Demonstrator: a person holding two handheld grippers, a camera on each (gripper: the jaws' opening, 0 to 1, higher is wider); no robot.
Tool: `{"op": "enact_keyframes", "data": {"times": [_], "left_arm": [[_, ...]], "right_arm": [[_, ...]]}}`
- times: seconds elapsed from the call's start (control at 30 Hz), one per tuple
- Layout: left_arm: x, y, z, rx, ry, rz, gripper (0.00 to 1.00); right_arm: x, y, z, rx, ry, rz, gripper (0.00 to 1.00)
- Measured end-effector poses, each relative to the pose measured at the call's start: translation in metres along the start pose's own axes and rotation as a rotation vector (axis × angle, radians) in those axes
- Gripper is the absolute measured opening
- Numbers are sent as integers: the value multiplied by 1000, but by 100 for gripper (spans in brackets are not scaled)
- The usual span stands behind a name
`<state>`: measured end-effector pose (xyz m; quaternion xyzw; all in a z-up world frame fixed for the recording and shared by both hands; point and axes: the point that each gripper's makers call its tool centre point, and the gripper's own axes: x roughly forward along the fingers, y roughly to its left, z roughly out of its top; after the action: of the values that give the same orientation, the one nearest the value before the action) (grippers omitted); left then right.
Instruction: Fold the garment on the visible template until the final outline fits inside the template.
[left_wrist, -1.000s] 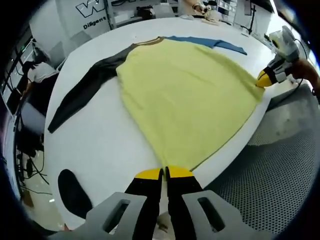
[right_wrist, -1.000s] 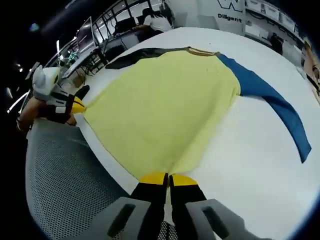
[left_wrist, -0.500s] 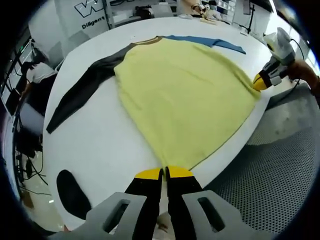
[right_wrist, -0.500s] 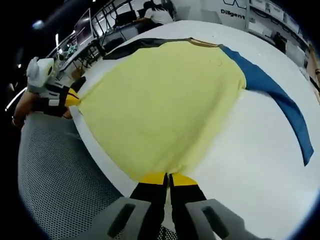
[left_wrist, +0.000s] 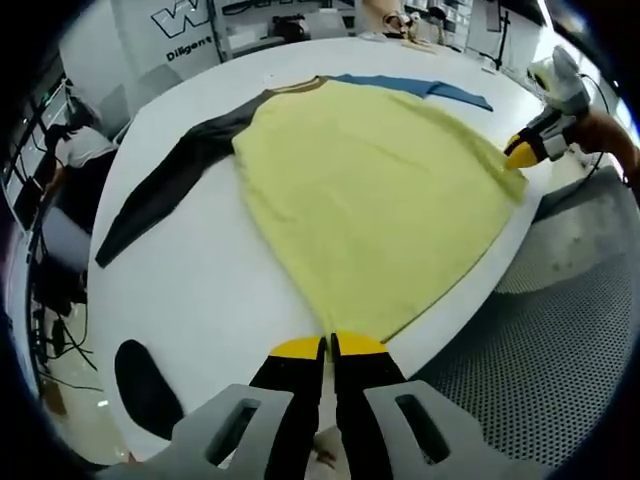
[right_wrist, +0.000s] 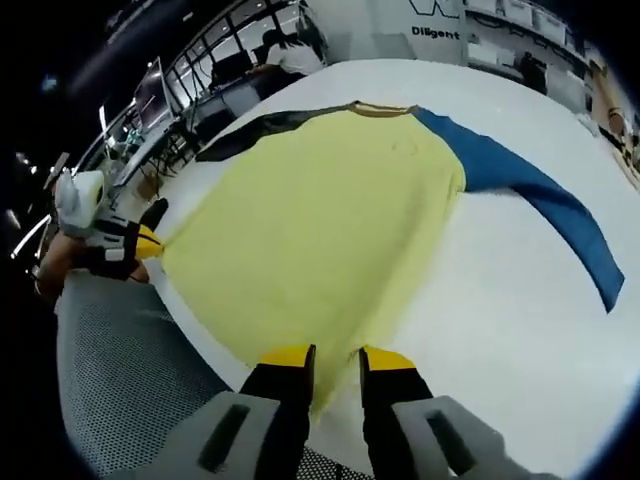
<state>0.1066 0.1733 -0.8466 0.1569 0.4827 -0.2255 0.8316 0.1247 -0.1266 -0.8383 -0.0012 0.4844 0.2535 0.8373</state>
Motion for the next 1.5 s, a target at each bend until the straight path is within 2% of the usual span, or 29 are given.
{"op": "enact_keyframes", "data": {"times": [0.07, 0.2, 0.23, 0.4, 0.6, 0.7, 0.9, 1.1, 1.3, 1.43, 1.5], "left_arm": [[1, 1, -1, -3, 1, 1, 3], [2, -1, -1, -2, 5, 2, 3], [2, -1, -1, -1, 6, 2, 3], [2, 0, -2, -2, 10, 9, 3], [2, 1, -4, -7, 15, 12, 3], [3, 2, -4, -9, 16, 12, 3], [4, 2, -5, -22, 18, 13, 3], [5, 3, -7, -31, 21, 14, 3], [5, 2, -7, -41, 20, 14, 3], [5, 2, -7, -44, 20, 14, 3], [5, 2, -7, -46, 19, 13, 3]], "right_arm": [[-4, -9, 17, 62, -84, -22, 20], [-9, -19, 31, 110, -146, -20, 30], [-11, -25, 38, 109, -172, -32, 31], [-11, -41, 52, 129, -214, -49, 29], [-1, -78, 77, 137, -265, -119, 26], [7, -95, 82, 128, -262, -156, 23], [22, -107, 87, 84, -220, -179, 21], [40, -107, 87, 22, -166, -172, 22], [51, -101, 92, -33, -146, -167, 23], [56, -102, 93, -43, -139, -160, 22], [57, -97, 95, -36, -149, -143, 22]]}}
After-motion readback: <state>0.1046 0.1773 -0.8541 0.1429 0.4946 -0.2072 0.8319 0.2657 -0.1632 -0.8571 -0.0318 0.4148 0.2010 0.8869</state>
